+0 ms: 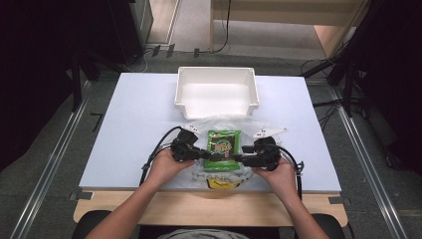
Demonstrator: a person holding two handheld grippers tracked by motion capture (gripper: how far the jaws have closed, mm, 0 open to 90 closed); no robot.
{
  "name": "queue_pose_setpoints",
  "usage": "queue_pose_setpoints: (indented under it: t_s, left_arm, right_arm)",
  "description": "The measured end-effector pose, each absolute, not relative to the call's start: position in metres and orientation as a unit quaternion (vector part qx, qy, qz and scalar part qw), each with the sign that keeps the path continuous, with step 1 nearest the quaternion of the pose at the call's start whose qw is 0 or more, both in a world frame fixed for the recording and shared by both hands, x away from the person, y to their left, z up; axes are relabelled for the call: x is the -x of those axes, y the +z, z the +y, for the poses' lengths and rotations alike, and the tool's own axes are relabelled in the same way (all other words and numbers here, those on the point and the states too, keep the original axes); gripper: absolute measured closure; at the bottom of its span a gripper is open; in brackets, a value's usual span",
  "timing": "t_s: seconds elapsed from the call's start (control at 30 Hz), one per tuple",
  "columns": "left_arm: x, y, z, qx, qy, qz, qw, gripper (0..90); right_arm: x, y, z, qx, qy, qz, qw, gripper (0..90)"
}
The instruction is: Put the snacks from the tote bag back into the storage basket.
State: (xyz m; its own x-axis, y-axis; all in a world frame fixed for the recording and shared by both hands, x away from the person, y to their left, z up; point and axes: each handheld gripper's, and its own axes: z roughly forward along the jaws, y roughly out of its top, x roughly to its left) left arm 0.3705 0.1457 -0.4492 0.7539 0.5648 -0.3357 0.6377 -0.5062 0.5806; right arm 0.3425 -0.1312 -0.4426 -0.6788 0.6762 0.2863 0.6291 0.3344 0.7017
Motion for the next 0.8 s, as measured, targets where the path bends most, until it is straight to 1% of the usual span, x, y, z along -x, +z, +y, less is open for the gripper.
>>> queue_pose_setpoints:
  t_s: [0.2, 0.33, 0.53, 0.8]
  left_arm:
    - [-0.370, -0.451, 0.145, -0.865, -0.052, 0.347, 0.357, 88.9]
    - [-0.371, -0.451, 0.145, -0.865, -0.053, 0.347, 0.358, 89.5]
    - [-0.372, -0.453, 0.147, -0.864, -0.057, 0.351, 0.356, 89.9]
    - [-0.372, -0.454, 0.148, -0.859, -0.059, 0.361, 0.358, 90.0]
  right_arm:
    - [-0.341, -0.440, -0.130, -0.397, 0.421, 0.815, 0.032, 46.6]
    - [-0.340, -0.438, -0.127, -0.393, 0.422, 0.816, 0.033, 44.4]
    - [-0.339, -0.430, -0.121, -0.396, 0.425, 0.814, 0.023, 45.0]
    - [-0.348, -0.420, -0.106, -0.395, 0.416, 0.819, 0.023, 42.6]
